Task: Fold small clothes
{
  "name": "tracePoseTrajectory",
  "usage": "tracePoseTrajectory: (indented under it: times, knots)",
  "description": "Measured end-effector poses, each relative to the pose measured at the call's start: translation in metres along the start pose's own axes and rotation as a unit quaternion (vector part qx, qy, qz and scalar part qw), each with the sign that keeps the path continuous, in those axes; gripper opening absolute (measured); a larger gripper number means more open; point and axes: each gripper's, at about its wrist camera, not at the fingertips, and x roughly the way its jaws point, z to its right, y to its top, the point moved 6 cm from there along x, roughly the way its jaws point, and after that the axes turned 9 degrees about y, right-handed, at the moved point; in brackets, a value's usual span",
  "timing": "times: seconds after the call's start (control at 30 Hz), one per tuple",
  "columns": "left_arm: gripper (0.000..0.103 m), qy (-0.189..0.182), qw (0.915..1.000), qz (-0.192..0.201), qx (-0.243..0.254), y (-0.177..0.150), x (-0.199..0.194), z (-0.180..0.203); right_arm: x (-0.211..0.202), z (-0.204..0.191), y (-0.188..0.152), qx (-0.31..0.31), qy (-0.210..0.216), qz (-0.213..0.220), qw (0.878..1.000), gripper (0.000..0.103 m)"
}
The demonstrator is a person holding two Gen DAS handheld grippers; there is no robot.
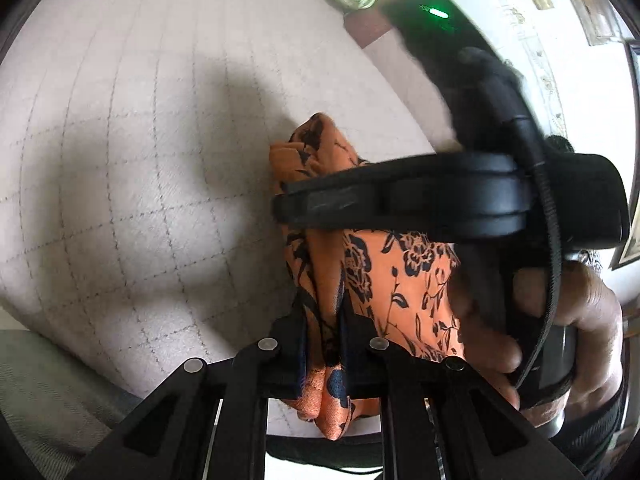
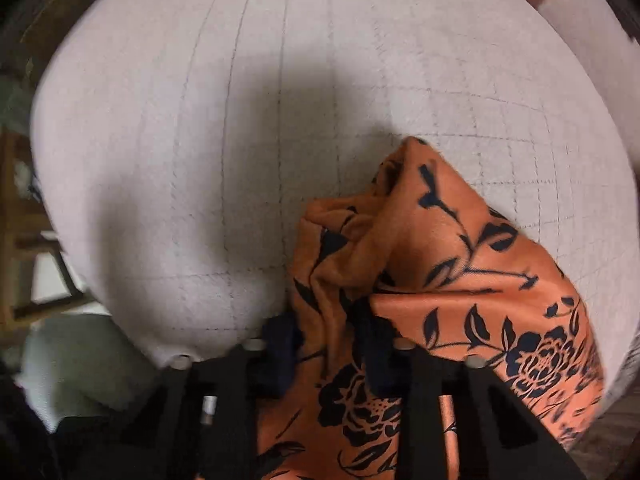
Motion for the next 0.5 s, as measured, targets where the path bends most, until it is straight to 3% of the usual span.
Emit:
tracePoseTrajectory:
  times: [0.13, 0.23, 0.33, 0.5]
  knots:
    - [0.01, -0.006, 0.9986, 0.036, 0.037, -0.006, -0.021, 0.027, -0.047, 0.016, -0.016, 0.018, 0.073, 0.069, 0.995, 0.013]
    - [0.01, 0.008, 0.9953, 0.057, 0.079, -0.02, -0.04, 0.067, -0.096, 0.036, -0.044, 0.024, 0.134, 0.137, 0.981, 0.013]
    - [0.01, 0.023, 0.9851, 0.087, 0.147, -0.047, -0.06, 0.127, -0.144, 0.059, -0.082, 0.032, 0.196, 0.205, 0.958, 0.013]
    - [0.011, 0.01, 0.9603, 0.104, 0.259, -0.094, -0.068, 0.233, -0.224, 0.132, -0.171, 0.059, 0.241, 0.332, 0.91, 0.013]
